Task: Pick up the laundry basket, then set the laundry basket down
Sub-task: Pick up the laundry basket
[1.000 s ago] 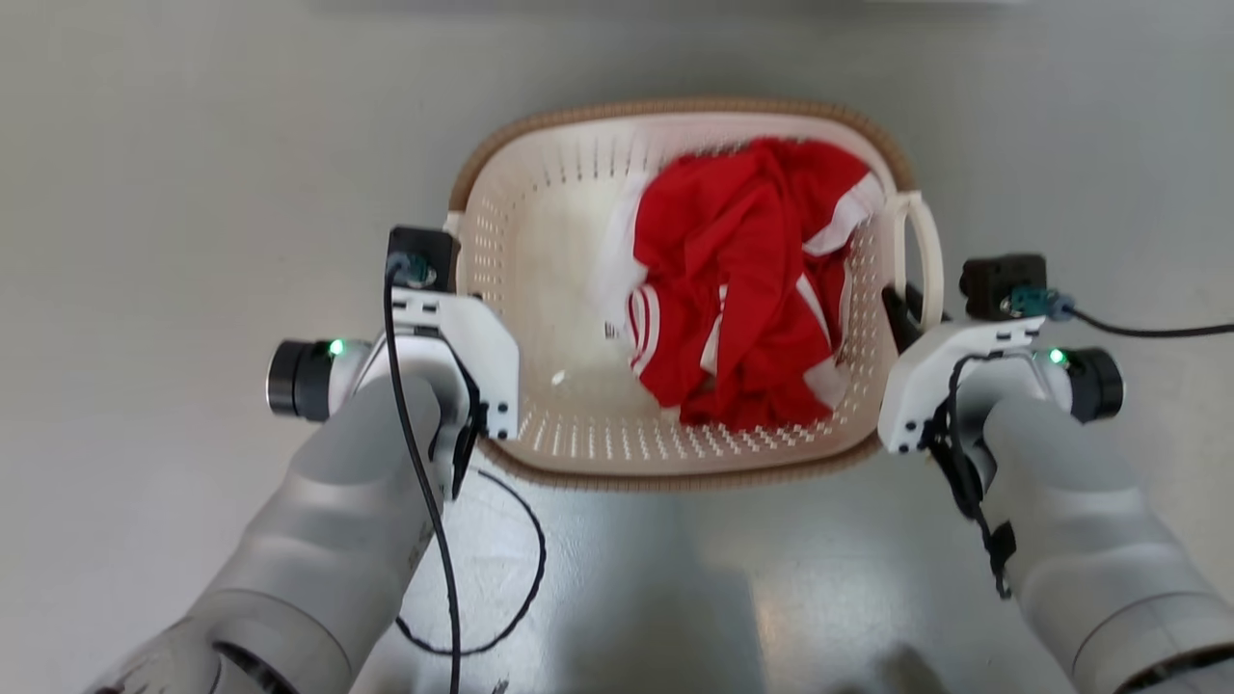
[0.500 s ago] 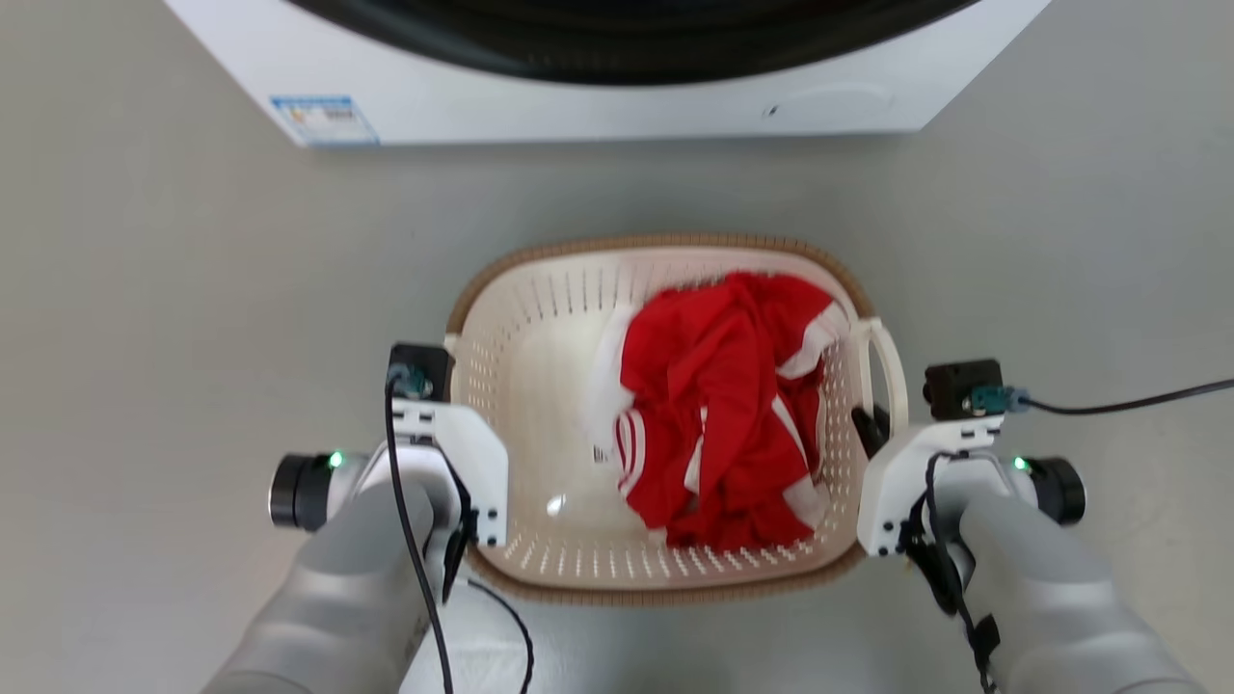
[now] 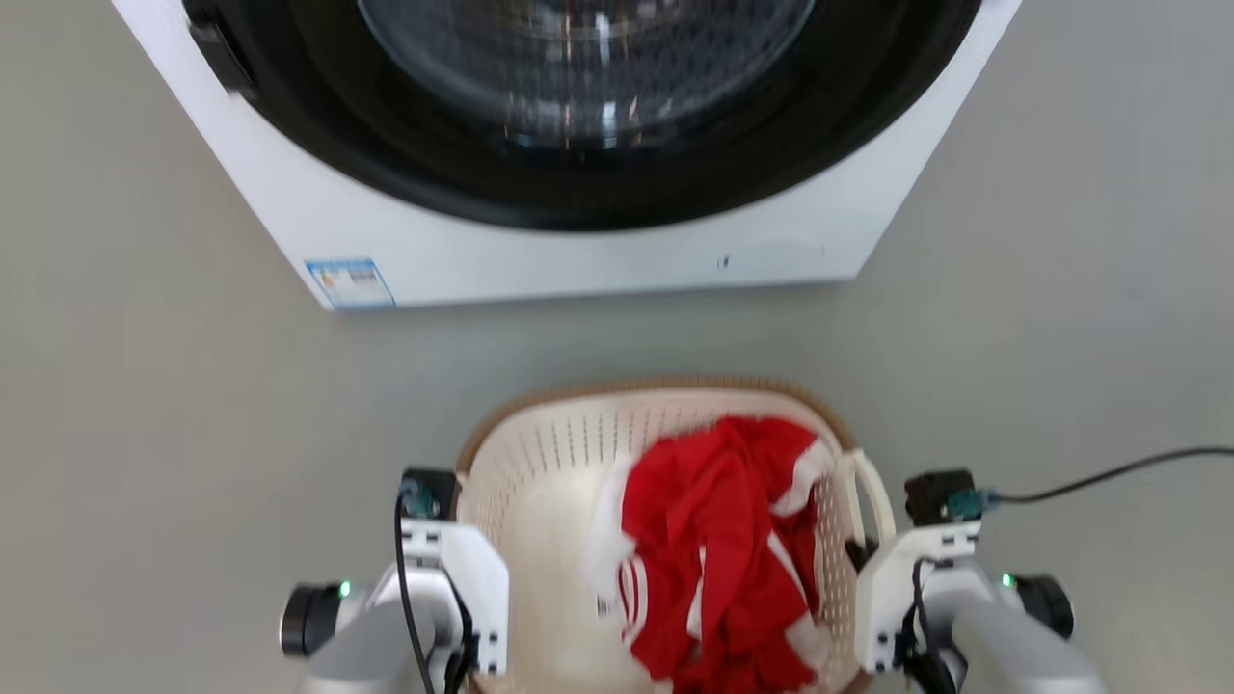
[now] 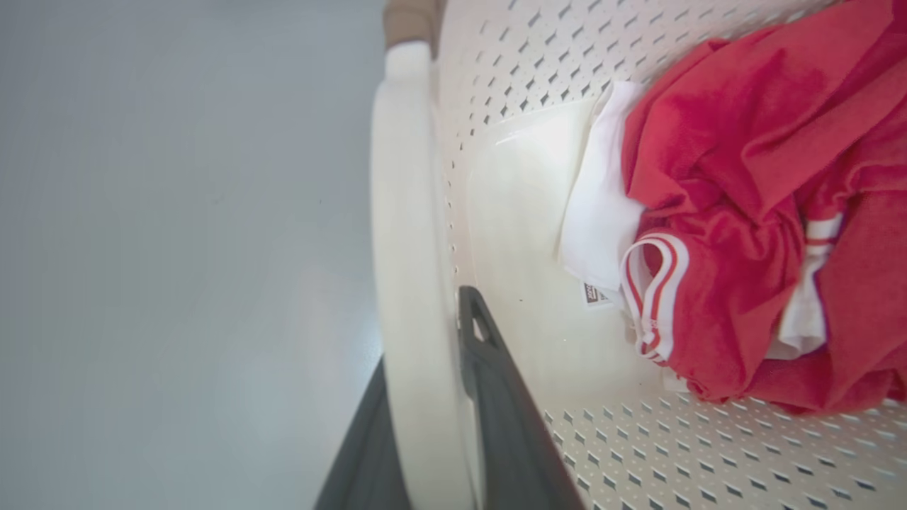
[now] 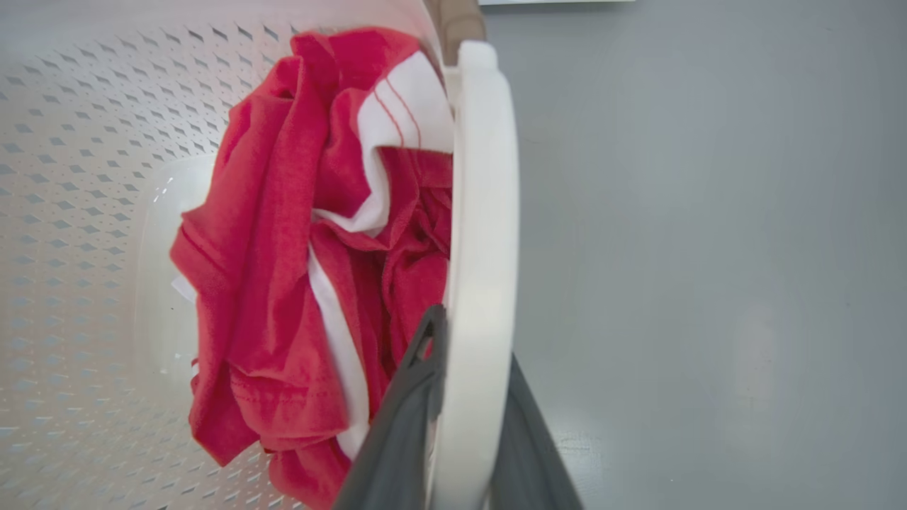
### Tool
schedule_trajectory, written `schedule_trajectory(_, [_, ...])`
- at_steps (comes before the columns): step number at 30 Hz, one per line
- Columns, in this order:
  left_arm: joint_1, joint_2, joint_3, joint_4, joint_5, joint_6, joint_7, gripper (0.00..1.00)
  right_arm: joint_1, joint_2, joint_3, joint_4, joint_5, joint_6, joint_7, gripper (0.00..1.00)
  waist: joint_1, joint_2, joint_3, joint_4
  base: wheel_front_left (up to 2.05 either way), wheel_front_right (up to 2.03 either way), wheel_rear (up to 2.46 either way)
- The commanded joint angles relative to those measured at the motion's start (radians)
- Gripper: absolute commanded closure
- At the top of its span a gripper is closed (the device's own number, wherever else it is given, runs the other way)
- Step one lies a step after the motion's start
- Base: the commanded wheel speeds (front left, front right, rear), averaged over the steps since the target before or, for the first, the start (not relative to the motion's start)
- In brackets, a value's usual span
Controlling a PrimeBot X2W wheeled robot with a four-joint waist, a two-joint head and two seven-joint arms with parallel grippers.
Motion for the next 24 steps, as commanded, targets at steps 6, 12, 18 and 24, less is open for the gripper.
schedule_trajectory(6, [0.071,0.012,-0.016,-0.004,-0.017,-0.027,0.043,1.00,0.076,0.014,0.061,-0.006,0.043,0.006,0.038,1.00,0.0000,0.0000,-0.169,-0.011,0.00,0.00,0.00])
schedule_trajectory(12, [0.127,0.012,-0.041,-0.011,-0.029,-0.042,0.090,1.00,0.126,0.014,0.107,-0.017,0.077,0.006,0.091,1.00,0.0000,0.0000,-0.265,-0.014,0.00,0.00,0.00])
schedule_trajectory(18, [0.154,0.012,-0.061,-0.030,-0.040,-0.042,0.114,1.00,0.139,0.014,0.146,-0.035,0.100,0.006,0.118,1.00,0.0000,0.0000,-0.319,-0.015,0.00,0.00,0.00])
schedule_trajectory(24, [0.163,0.012,-0.076,-0.033,-0.050,-0.045,0.140,1.00,0.137,0.014,0.178,-0.049,0.121,0.006,0.145,1.00,0.0000,0.0000,-0.350,-0.024,0.00,0.00,0.00])
